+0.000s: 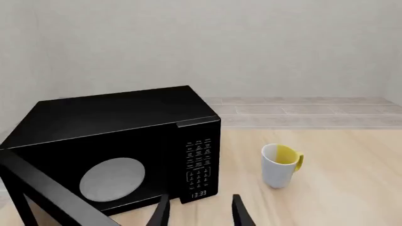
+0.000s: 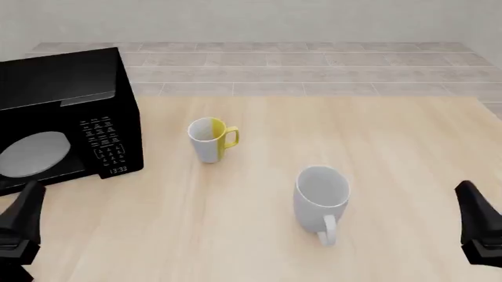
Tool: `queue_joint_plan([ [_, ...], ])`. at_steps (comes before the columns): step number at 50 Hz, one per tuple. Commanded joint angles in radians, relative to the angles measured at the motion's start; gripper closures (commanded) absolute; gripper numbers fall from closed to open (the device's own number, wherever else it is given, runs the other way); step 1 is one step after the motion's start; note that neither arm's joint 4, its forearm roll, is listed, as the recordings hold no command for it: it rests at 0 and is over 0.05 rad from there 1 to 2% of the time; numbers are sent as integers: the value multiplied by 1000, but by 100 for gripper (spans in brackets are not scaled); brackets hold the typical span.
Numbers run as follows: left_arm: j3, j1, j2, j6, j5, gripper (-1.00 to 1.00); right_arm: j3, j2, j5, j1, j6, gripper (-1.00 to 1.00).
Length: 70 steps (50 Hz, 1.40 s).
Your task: Put the yellow and white mug to the front of the white mug.
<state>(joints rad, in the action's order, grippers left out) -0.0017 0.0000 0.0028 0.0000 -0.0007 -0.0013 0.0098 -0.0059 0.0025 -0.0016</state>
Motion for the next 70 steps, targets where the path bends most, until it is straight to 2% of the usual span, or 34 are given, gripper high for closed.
queue_joint_plan([
  [1, -3, 0, 4, 0, -1, -100, -3, 49, -35, 2, -4, -100],
  [3, -3, 0, 4, 0, -1, -100, -6, 107, -76, -2, -21, -100],
  [8, -3, 0, 4, 0, -1, -100, -11, 154, -119, 6, -20, -100],
  [13, -3, 0, 4, 0, -1, -100, -20, 326, -253, 24, -41, -100],
  [14, -3, 0, 4, 0, -1, -100, -20, 329, -257, 24, -41, -100],
  [17, -3, 0, 4, 0, -1, -100, -45, 359, -278, 72, -10, -100],
  [18, -3, 0, 4, 0, -1, -100, -62, 428, -319, 115, -5, -100],
  [22, -3, 0, 4, 0, -1, -100, -101, 545, -381, 156, -23, -100],
  [24, -3, 0, 4, 0, -1, -100, -123, 558, -375, 186, -19, -100],
  [26, -3, 0, 4, 0, -1, -100, -173, 601, -359, 192, -45, -100],
  [29, -3, 0, 4, 0, -1, -100, -219, 623, -338, 246, -52, -100],
  [39, -3, 0, 4, 0, -1, -100, -322, 716, -284, 269, -82, -100],
  [50, -3, 0, 4, 0, -1, -100, -471, 881, -218, 368, -123, -100],
  [60, -3, 0, 4, 0, -1, -100, -650, 1017, -91, 431, -163, -100],
  [63, -3, 0, 4, 0, -1, -100, -699, 1051, -47, 454, -157, -100],
  [70, -3, 0, 4, 0, -1, -100, -757, 1113, 14, 474, -168, -100],
])
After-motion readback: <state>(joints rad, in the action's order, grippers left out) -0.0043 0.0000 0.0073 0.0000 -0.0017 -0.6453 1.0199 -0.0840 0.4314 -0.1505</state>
